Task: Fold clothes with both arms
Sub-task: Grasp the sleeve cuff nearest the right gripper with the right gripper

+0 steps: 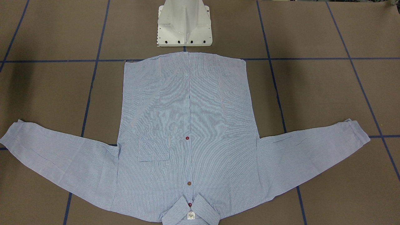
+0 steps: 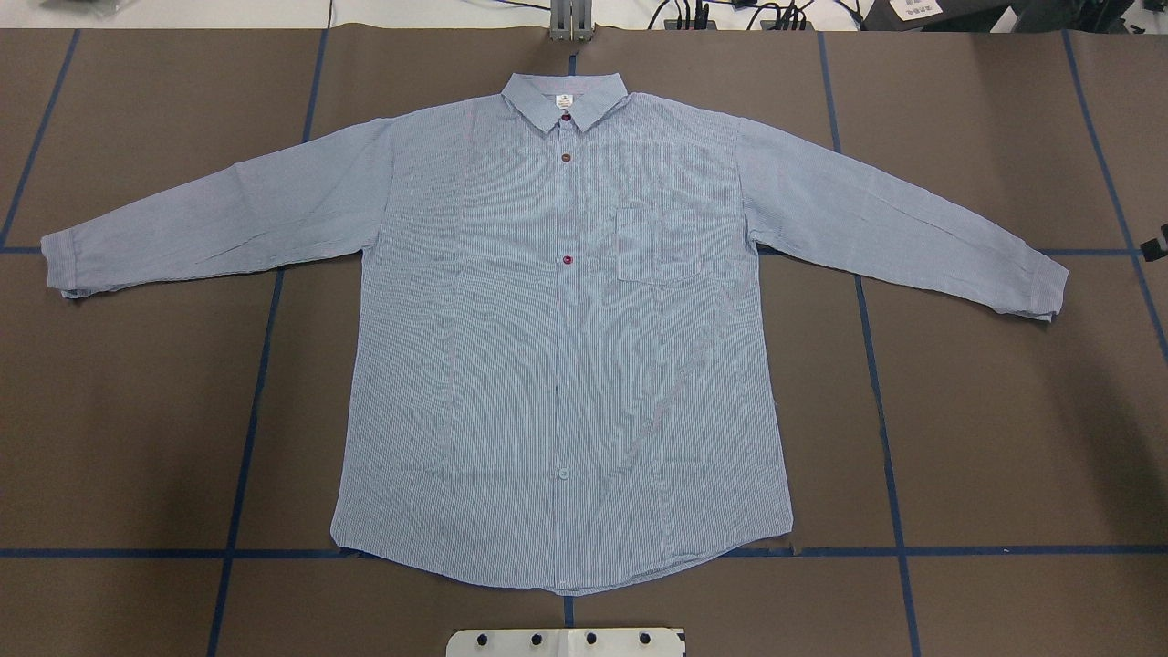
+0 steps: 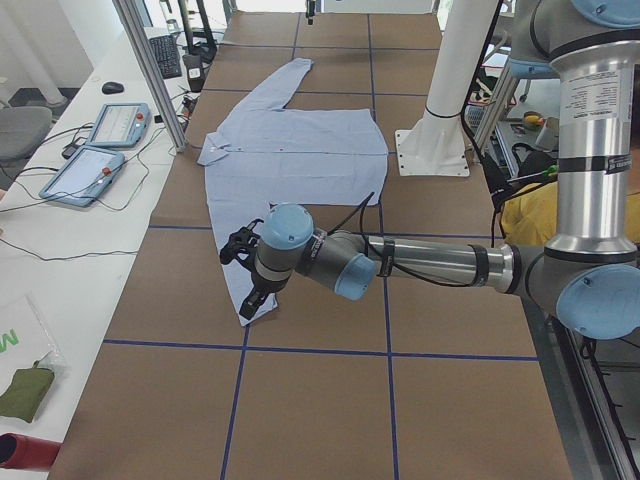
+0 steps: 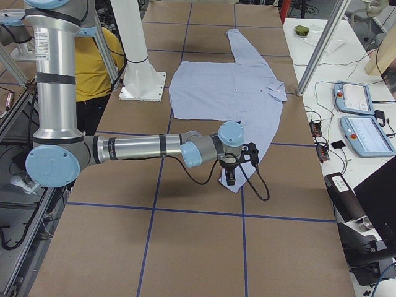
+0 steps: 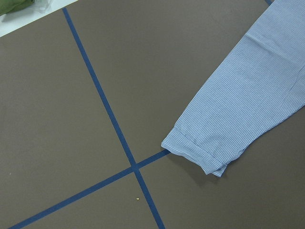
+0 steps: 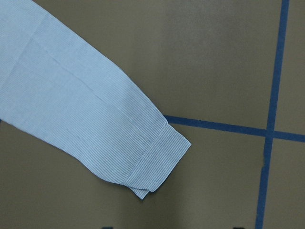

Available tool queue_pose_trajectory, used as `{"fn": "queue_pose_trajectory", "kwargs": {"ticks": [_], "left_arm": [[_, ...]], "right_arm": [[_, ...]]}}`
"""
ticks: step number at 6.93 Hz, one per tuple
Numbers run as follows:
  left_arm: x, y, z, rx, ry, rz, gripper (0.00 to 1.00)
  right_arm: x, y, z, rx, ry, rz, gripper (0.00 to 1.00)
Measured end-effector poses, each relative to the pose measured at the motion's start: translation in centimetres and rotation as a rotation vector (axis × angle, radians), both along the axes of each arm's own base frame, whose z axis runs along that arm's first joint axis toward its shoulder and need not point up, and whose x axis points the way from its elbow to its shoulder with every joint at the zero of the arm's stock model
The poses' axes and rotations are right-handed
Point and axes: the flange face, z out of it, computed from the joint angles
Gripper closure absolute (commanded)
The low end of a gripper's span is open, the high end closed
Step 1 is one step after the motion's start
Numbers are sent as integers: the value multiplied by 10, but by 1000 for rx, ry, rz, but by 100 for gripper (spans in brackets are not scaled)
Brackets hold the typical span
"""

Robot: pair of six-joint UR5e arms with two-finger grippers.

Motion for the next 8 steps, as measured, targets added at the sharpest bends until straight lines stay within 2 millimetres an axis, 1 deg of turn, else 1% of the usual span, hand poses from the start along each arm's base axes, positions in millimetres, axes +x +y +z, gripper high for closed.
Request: {"fn": "queue_pose_trajectory", "kwargs": {"ticks": [1, 2, 3, 5, 6, 7, 8], "left_arm": [[0, 0, -1, 3, 0, -1, 1], [-1, 0, -3, 6, 0, -1, 1], [-1, 0, -4, 8, 0, -2, 1], [-1, 0, -5, 11, 0, -2, 1], [-1, 0, -6, 13, 1, -2, 1], [-1, 0, -9, 18, 3, -1, 1], [-1, 0, -12, 24, 4, 0, 1]], "right_arm": [[-30, -4, 17, -49, 7, 96, 8], [-50, -4, 41, -98, -26, 190, 9], [-67, 0, 55, -165, -88, 288, 9], [-96, 15, 60, -289, -185, 431, 11], [-108, 20, 64, -312, -187, 458, 11], [-115, 24, 71, -320, -173, 477, 12], [-117, 29, 77, -330, -164, 487, 14]]}}
